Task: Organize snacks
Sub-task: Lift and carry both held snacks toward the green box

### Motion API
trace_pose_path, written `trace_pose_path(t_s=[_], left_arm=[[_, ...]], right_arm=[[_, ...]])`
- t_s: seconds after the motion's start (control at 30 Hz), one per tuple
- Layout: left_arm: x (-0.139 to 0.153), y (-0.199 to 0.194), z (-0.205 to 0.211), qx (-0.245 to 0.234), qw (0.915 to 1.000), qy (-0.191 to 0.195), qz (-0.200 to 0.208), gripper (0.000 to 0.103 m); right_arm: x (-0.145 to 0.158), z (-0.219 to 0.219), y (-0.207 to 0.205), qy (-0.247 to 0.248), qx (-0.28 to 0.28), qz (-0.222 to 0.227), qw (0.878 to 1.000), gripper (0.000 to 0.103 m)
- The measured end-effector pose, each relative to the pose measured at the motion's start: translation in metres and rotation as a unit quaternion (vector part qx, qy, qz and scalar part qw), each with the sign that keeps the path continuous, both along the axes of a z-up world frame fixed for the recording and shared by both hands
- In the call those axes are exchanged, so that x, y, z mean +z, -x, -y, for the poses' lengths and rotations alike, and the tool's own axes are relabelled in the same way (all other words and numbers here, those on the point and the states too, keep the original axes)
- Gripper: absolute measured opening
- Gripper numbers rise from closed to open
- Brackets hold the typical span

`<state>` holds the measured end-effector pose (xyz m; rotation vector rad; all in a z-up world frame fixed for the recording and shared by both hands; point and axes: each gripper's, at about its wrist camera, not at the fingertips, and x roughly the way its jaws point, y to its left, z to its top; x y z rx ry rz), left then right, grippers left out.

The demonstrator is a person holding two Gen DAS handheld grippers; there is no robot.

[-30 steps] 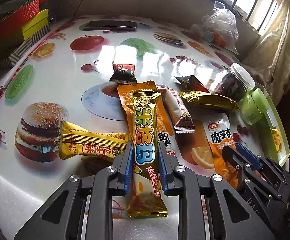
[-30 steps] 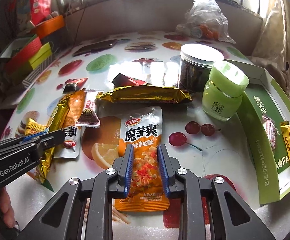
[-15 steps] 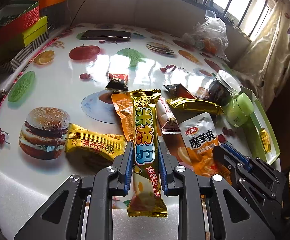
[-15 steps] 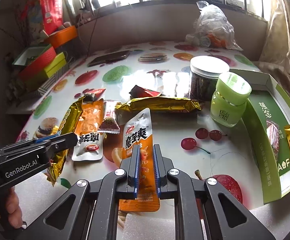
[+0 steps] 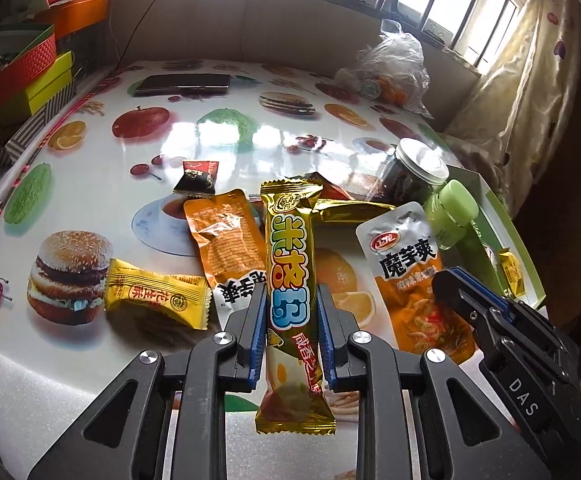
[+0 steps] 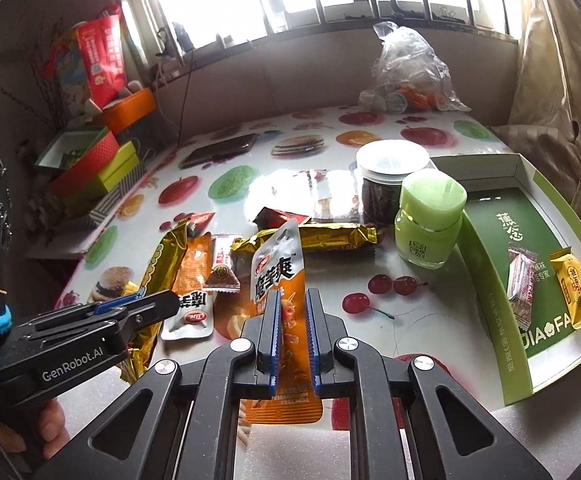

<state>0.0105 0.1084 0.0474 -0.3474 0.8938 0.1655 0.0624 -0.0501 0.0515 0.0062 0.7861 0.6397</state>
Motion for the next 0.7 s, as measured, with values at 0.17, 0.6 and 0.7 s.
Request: trace_pose_path(t_s=[0.17,0.6,0.7], left_arm=[[0.006,-0.005,0.01,-0.012,0.9999,-0.004,0.004,0.024],[0.035,-0.034,0.053,-0.067,0.9973,-0.012,0.029,0.024],[0.04,-0.042,0.063,-0.079,0.9963,-0.007,0.033,0.024]], right_arm=[[0.009,0.012,-0.004,-0.011,-0.015,0.007,1.0,0.011],[0.035,0.059,-0.017,-0.034,-0.066,0.027,0.997,0.011],[0.04,0.069,-0.02,-0.036,-0.078,0.032,0.996,0.011]])
